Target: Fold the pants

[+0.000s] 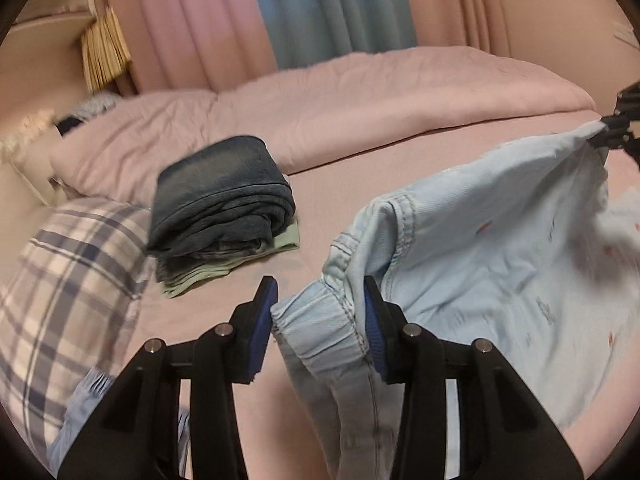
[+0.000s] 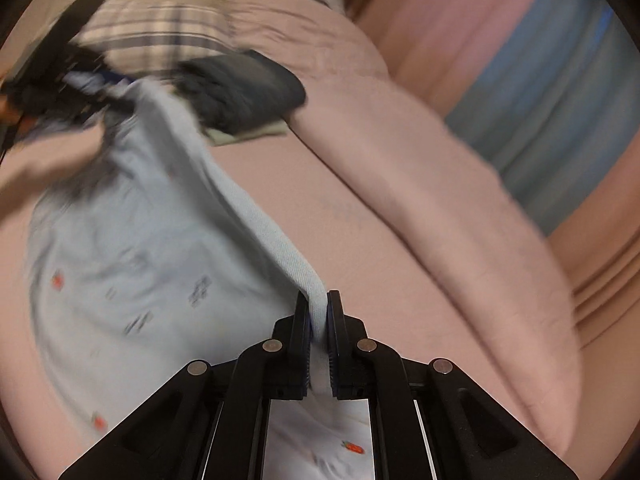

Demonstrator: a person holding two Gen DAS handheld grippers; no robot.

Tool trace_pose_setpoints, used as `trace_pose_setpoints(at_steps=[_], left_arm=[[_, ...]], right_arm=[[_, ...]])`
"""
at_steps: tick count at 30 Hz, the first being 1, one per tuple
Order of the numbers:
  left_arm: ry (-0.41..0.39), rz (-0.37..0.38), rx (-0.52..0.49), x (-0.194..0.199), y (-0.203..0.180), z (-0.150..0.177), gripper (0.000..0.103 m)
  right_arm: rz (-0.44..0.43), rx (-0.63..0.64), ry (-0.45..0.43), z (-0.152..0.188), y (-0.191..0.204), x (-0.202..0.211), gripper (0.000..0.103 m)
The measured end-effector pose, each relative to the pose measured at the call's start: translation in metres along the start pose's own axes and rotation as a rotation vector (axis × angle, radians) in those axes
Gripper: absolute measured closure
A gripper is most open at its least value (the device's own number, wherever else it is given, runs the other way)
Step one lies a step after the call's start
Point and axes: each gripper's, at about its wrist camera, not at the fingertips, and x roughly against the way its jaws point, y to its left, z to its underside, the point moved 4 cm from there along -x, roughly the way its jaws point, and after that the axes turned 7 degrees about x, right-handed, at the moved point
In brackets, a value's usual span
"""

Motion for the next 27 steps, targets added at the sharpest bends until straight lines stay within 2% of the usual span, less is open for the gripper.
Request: trace_pose_setpoints(at_steps=[2,4,7,11,15,18,19,20,21,22,23,25,27], left_arm=[[-0.033,-0.014,-0.064,0.023,-0.013,0.023,0.062],[-0.017,-0.019,-0.115,0.024,-0.018,0.047,0.062],[0.042,-0.03,-0.156,0.02,-0.017,0.087,0.063],[0.124,-0.085,-0.198,0.002,-0.02,0.128,0.063],[0.134,-0.117,-0.217,-0.006,-0.017,0.142,0.061],[0.156,-0.129,-0.195,-0.008,-0.011,0.147,0.059],[0.157,-0.13,-0.179,-0.004,-0.008,0.147,0.054],[0.161,-0.134,-0.166,0.0,-0.007,0.149,0.05],[0.164,-0.138,-0.146,0.005,-0.003,0.149,0.037],[0.157,-0.128,-0.106,0.014,0.001,0.149,0.022],[0.14,-0.109,-0.067,0.024,0.004,0.148,0.018],[0.113,-0.08,-0.003,0.038,0.007,0.148,0.017],[0.1,-0.041,0.071,0.047,0.007,0.143,0.017]], right_arm=[[-0.016,0.035,-0.021,0.007,0.027,0.019,0.096],[-0.036,0.096,-0.013,0.025,0.058,0.031,0.096],[-0.121,0.132,0.024,0.042,0.103,0.021,0.096],[-0.164,0.21,0.108,0.065,0.143,-0.011,0.096],[-0.133,0.256,0.115,0.063,0.151,-0.019,0.096],[-0.182,0.22,0.179,0.073,0.162,-0.027,0.092],[-0.186,0.196,0.183,0.076,0.161,-0.025,0.09],[-0.192,0.178,0.18,0.079,0.16,-0.02,0.088],[-0.216,0.143,0.178,0.078,0.154,-0.015,0.083],[-0.252,0.085,0.168,0.078,0.145,-0.007,0.067],[-0.285,0.015,0.147,0.079,0.134,0.001,0.051],[-0.331,-0.118,0.101,0.081,0.11,0.016,0.034],[-0.379,-0.282,0.071,0.089,0.079,0.024,0.034]])
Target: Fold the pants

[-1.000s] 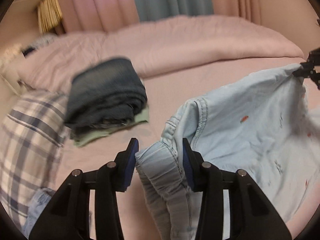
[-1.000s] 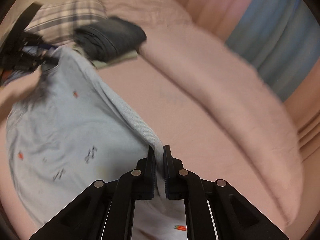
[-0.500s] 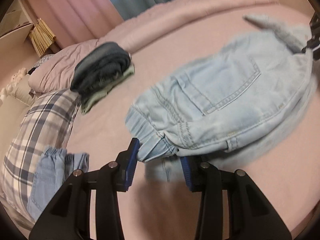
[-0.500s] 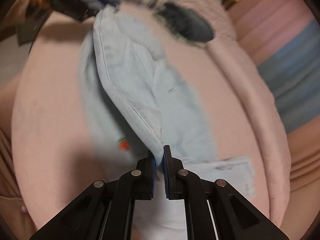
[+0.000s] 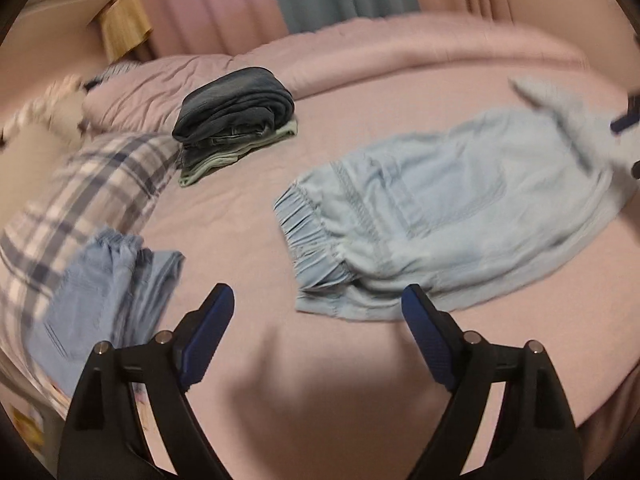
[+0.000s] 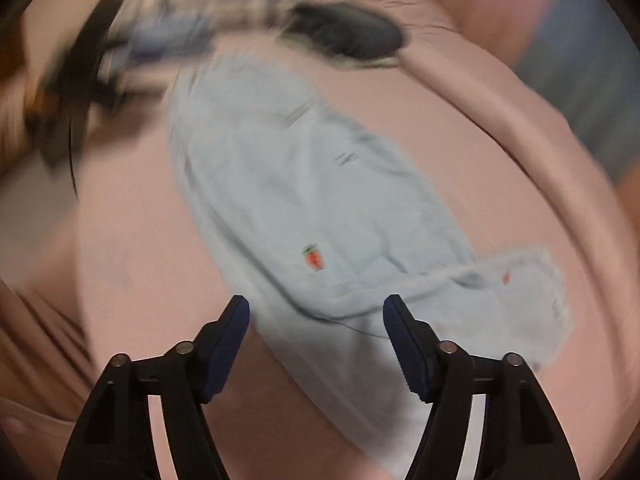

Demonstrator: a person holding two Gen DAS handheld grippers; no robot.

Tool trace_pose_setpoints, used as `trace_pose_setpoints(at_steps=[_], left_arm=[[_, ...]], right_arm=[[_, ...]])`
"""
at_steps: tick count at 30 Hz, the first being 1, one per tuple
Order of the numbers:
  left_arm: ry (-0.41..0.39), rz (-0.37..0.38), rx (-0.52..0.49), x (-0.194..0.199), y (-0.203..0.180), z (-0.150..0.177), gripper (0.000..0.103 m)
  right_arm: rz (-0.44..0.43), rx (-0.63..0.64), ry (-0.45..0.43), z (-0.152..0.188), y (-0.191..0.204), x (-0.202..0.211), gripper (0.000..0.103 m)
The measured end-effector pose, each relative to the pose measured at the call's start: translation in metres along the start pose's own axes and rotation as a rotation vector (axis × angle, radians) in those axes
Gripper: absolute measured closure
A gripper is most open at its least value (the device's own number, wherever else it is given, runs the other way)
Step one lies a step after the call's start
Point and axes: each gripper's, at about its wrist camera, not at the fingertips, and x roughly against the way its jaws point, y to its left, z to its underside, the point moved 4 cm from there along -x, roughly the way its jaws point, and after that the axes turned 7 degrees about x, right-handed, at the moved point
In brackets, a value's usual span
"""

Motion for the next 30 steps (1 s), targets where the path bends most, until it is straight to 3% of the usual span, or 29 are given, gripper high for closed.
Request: trace_pose_setpoints(at_steps=[3,5,8,12,15,17,20,21,23,24,25,30], left_arm=[[0.006,0.124,0.072,0.001,-0.023,-0.013,0.017],[0.021,0.218,0.078,-0.005,-0.055,-0.025,0.017],[0.07,0.397,0.073,-0.02,-0.124,-0.049,0.018],[0.111,0.562,0.018,-0.031,-0.204,-0.071,0.018],[0.158,0.621,-0.045,-0.043,-0.258,-0.078,0.022],[0.207,0.645,-0.08,-0.052,-0.288,-0.076,0.03],[0.246,0.617,-0.137,-0.063,-0.308,-0.069,0.057],[0.254,0.6,-0.154,-0.066,-0.312,-0.067,0.068],[0.245,0.583,-0.167,-0.066,-0.315,-0.066,0.075],[0.251,0.601,-0.149,-0.065,-0.316,-0.067,0.092],[0.264,0.619,-0.128,-0.065,-0.316,-0.069,0.095],[0.241,0.611,-0.149,-0.055,-0.33,-0.071,0.096]], right_arm=[[-0.045,-0.303,-0.041,0.003,-0.066,0.012,0.032],[-0.011,-0.535,-0.011,0.011,-0.12,0.003,0.032],[0.001,-0.742,0.028,0.018,-0.173,-0.016,0.032],[-0.034,-0.853,0.058,0.008,-0.209,-0.046,0.032],[-0.018,-0.895,0.099,-0.006,-0.23,-0.069,0.032],[-0.013,-0.9,0.125,-0.011,-0.239,-0.084,0.032],[0.036,-0.874,0.226,-0.01,-0.241,-0.111,0.033],[0.062,-0.855,0.257,-0.007,-0.241,-0.118,0.037],[0.088,-0.83,0.239,-0.005,-0.241,-0.114,0.071],[0.055,-0.847,0.202,-0.004,-0.241,-0.109,0.083],[0.023,-0.887,0.154,0.0,-0.243,-0.099,0.099],[-0.008,-0.943,-0.099,0.017,-0.237,-0.018,0.099]])
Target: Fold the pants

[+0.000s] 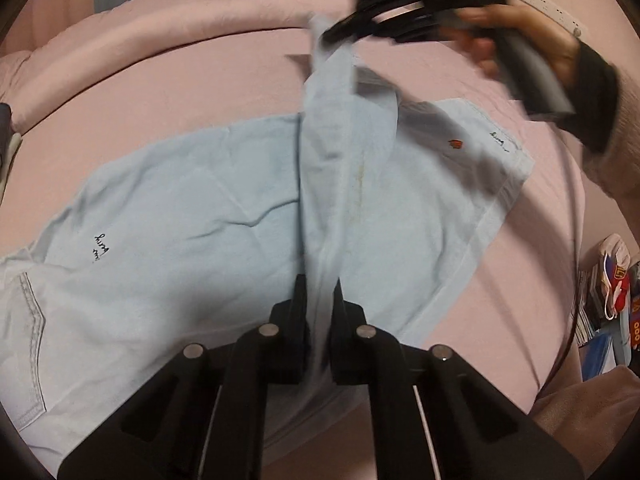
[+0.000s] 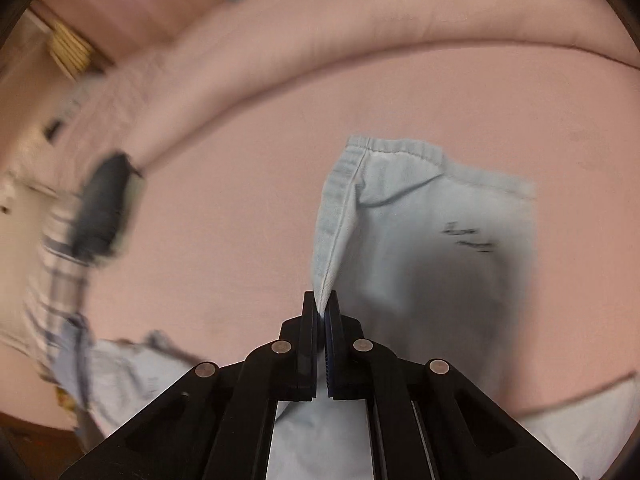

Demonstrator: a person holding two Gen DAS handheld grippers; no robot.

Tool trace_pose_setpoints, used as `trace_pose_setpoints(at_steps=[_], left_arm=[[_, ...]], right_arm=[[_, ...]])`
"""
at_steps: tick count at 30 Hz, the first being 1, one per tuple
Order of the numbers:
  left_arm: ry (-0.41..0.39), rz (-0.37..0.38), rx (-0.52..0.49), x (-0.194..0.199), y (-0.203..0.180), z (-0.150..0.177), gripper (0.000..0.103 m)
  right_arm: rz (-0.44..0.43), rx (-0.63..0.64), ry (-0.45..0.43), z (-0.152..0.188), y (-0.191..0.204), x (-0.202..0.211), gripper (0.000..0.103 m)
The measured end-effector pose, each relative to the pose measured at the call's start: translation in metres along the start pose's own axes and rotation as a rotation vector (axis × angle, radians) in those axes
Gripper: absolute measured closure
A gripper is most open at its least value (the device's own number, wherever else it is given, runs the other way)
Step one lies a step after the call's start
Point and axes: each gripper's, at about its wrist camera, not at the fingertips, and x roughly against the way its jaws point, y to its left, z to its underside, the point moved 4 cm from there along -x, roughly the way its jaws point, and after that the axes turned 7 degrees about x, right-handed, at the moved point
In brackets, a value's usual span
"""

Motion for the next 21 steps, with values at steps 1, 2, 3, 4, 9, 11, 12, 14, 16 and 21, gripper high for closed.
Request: trace_pose_setpoints(at_steps=[1,2,3,4,9,11,12,14,16,21], left_arm=[[-0.01,0.0,-0.011,0.002,-0.005,-0.001,0.095],[-0.024,-0.007,-0.025,0.005,-0.008,-0.002,0.095],[-0.032,-0.011,-0.032,0.007,-0.009,-0.004,0.095],[-0.037,-0.013,-0.036,0.009,-0.012,-0.004,0.095],[-0.055,-0.024,-0.061,0.017,-0.017,-0.003,0.095],[-0.035,-0.041,-0.072,0.014,-0.015,0.0,0.095],[-0.019,-0.051,-0.08,0.015,-0.011,0.003,0.095],[0.007,-0.068,-0.098,0.011,-0.008,0.009,0.095],[0.027,-0.108,-0.129,0.001,-0.012,0.012,0.095],[0.031,-0.127,-0.134,-0.002,-0.014,0.009,0.095]], right_arm=[[-0.028,-0.011,-0.052,0.005,-0.001,0.024,0.099],[-0.037,-0.019,-0.085,0.011,-0.003,0.042,0.099],[-0.044,-0.027,-0.125,0.019,-0.003,0.062,0.099],[-0.057,-0.038,-0.167,0.029,-0.005,0.082,0.099],[-0.066,-0.136,-0.284,0.084,-0.021,0.123,0.099],[-0.055,-0.213,-0.253,0.121,-0.043,0.112,0.099],[-0.055,-0.253,-0.231,0.132,-0.052,0.106,0.099],[-0.067,-0.348,-0.163,0.163,-0.081,0.086,0.099],[-0.095,-0.421,-0.161,0.182,-0.102,0.076,0.095],[-0.175,-0.543,-0.302,0.185,-0.123,0.093,0.069]])
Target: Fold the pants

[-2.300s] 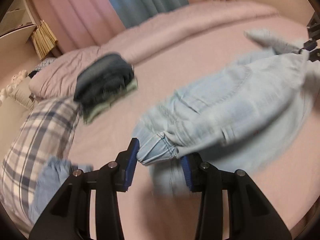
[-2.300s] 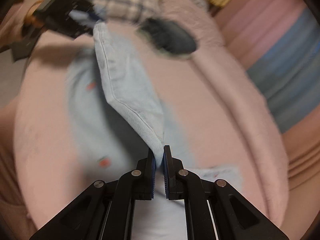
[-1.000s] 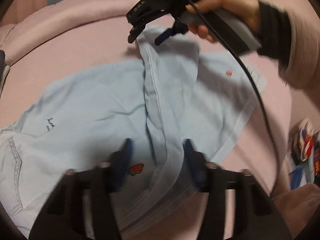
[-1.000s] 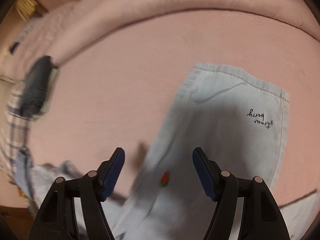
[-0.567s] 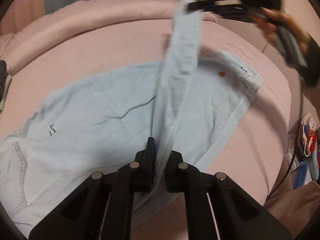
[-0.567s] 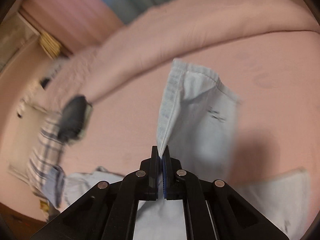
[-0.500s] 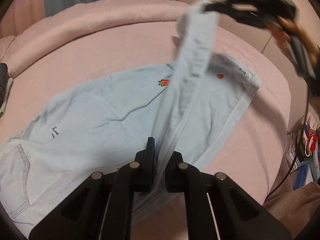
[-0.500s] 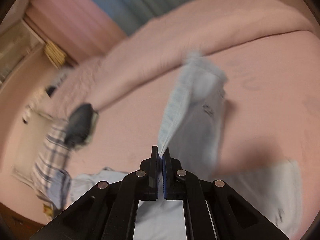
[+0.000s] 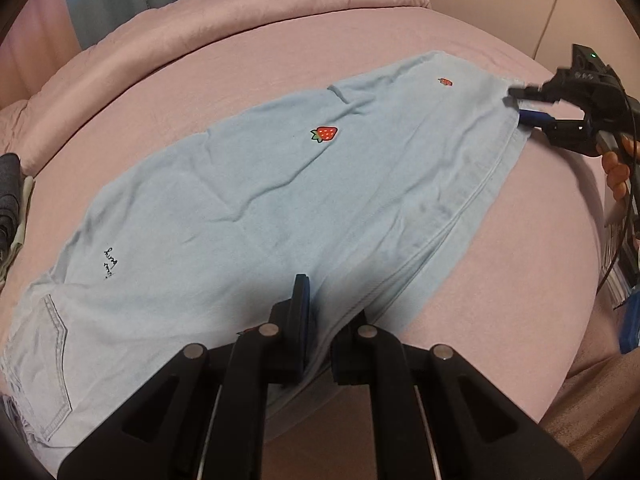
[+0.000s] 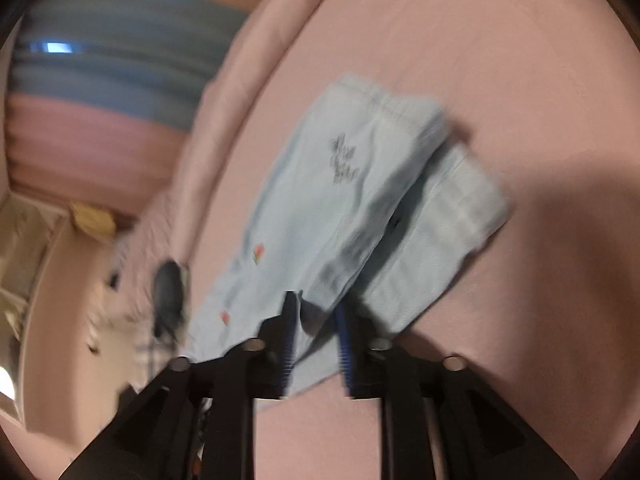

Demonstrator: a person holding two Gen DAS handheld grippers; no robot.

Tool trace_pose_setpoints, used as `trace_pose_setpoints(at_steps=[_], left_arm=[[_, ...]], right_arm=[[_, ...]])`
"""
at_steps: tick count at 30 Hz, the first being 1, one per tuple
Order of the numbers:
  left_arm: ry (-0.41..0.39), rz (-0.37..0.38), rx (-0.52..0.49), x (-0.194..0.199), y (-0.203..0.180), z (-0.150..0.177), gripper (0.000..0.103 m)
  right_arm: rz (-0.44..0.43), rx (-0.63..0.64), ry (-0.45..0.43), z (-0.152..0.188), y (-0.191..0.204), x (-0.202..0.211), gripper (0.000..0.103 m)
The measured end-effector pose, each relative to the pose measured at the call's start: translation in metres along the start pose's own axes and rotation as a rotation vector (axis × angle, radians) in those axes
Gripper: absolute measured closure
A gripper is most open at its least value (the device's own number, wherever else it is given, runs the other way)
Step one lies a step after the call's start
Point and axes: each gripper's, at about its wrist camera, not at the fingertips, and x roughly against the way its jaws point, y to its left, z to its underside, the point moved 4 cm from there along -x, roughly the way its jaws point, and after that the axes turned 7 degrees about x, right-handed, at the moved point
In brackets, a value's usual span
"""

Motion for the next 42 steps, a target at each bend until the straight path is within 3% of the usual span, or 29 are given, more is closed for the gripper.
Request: trace_pose_setpoints(at_steps=[2,6,7,8,11,16,20,21,23,24,25,26,27,30,32,35,40,42], left_arm=[[0.0,-0.002,0.003,0.0,0.002,0.0,0.095],[-0.013,-0.015,-0.004,0.005,-0.002,0.003,0.096],[-0.016,-0.007,0.006,0.007,0.0,0.003,0.097],[-0.02,-0.001,0.018,0.01,0.0,0.006,0.097],[-0.05,-0.001,0.036,0.025,0.008,0.008,0.097],[-0.029,-0.016,0.005,0.023,0.01,0.018,0.096],[0.013,-0.046,-0.018,0.014,0.009,0.025,0.093],[0.01,-0.041,-0.019,0.018,0.009,0.026,0.092],[0.002,-0.014,-0.013,0.031,0.01,0.028,0.088],[-0.014,0.003,-0.004,0.041,0.011,0.029,0.075],[-0.035,0.034,0.016,0.053,0.015,0.03,0.058],[-0.056,0.055,0.037,0.062,0.018,0.03,0.051],[-0.091,0.08,0.077,0.074,0.026,0.03,0.045],[-0.139,0.071,0.18,0.085,0.052,0.026,0.046],[-0.147,0.021,0.258,0.08,0.073,0.024,0.049],[-0.12,-0.043,0.365,0.064,0.102,0.028,0.05],[-0.05,-0.15,0.398,0.055,0.13,0.06,0.052],[0.02,-0.152,0.389,0.053,0.134,0.082,0.052]], right_arm=[[0.007,-0.024,-0.042,-0.01,0.0,0.003,0.056],[0.047,-0.048,-0.056,-0.029,0.0,-0.01,0.057],[0.061,-0.036,-0.057,-0.032,0.003,-0.012,0.071],[0.08,-0.016,-0.054,-0.033,0.007,-0.014,0.092],[0.085,0.046,-0.072,-0.032,0.026,-0.006,0.096],[0.176,0.065,-0.014,-0.016,0.005,-0.006,0.096],[0.13,-0.036,0.03,-0.017,-0.021,-0.012,0.096],[0.157,-0.03,0.028,-0.02,-0.02,-0.005,0.095],[0.242,0.042,0.014,-0.025,-0.011,0.005,0.091],[0.302,0.098,-0.004,-0.028,-0.002,0.011,0.089],[0.374,0.159,-0.029,-0.031,0.008,0.016,0.081],[0.437,0.226,-0.061,-0.033,0.021,0.02,0.068],[0.464,0.286,-0.076,-0.033,0.029,0.021,0.064],[0.403,0.462,-0.039,-0.023,0.075,-0.006,0.063],[0.278,0.612,0.05,-0.003,0.115,-0.047,0.063],[0.185,0.779,0.173,0.036,0.159,-0.105,0.063],[0.103,1.118,0.279,0.109,0.207,-0.158,0.063],[0.096,1.183,0.399,0.133,0.211,-0.176,0.065]])
